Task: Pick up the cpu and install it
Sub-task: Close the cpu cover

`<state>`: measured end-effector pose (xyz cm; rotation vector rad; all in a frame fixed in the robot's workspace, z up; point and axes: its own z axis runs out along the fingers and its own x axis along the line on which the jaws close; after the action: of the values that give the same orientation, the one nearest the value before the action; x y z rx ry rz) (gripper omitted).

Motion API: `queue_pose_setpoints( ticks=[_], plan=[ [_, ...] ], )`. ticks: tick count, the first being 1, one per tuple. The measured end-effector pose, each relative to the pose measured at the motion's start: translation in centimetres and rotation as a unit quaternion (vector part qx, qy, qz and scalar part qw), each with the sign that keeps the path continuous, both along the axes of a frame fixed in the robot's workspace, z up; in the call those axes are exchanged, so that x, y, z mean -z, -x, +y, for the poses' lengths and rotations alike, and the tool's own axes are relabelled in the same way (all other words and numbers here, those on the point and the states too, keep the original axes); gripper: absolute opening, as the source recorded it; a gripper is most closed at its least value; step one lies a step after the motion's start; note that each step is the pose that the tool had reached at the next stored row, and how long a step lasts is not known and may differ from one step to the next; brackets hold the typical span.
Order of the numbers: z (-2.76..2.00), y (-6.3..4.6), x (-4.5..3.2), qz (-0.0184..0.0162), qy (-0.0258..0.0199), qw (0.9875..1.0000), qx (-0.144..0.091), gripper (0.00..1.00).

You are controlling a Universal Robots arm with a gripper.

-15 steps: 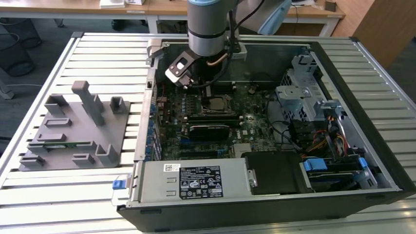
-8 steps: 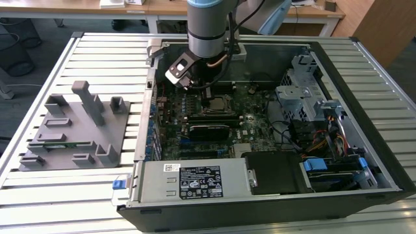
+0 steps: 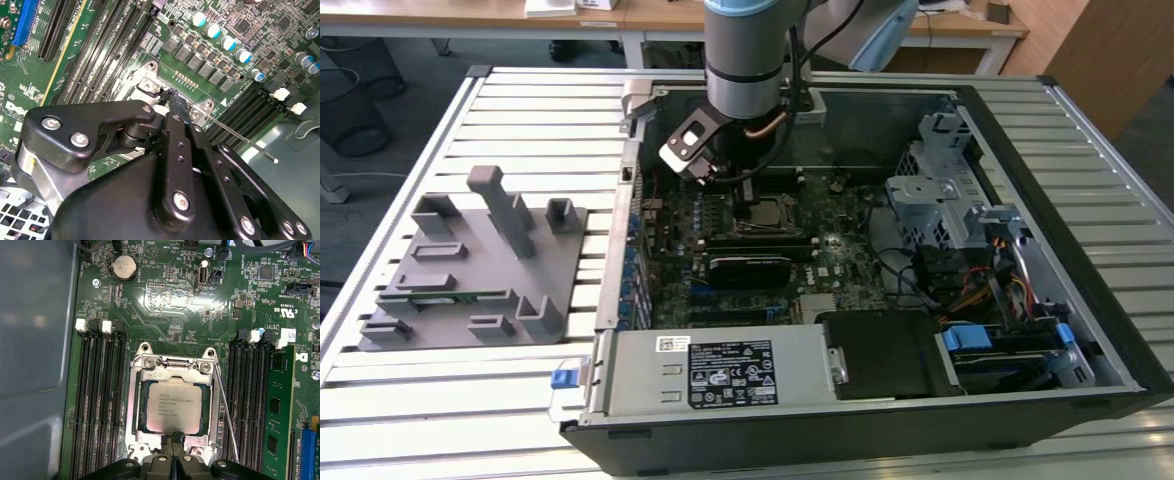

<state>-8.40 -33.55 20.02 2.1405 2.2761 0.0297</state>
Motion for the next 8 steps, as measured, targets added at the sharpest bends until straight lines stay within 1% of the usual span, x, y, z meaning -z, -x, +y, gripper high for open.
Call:
queue_pose_setpoints(
  ticks=[5, 8],
  plan=[
    [-0.01, 0.0, -0.96, 0.0002, 0.0002, 1.0, 0.0, 0.11],
    [-0.01, 0.0, -1.32, 0.0001, 0.0002, 1.0, 0.0, 0.11]
  ],
)
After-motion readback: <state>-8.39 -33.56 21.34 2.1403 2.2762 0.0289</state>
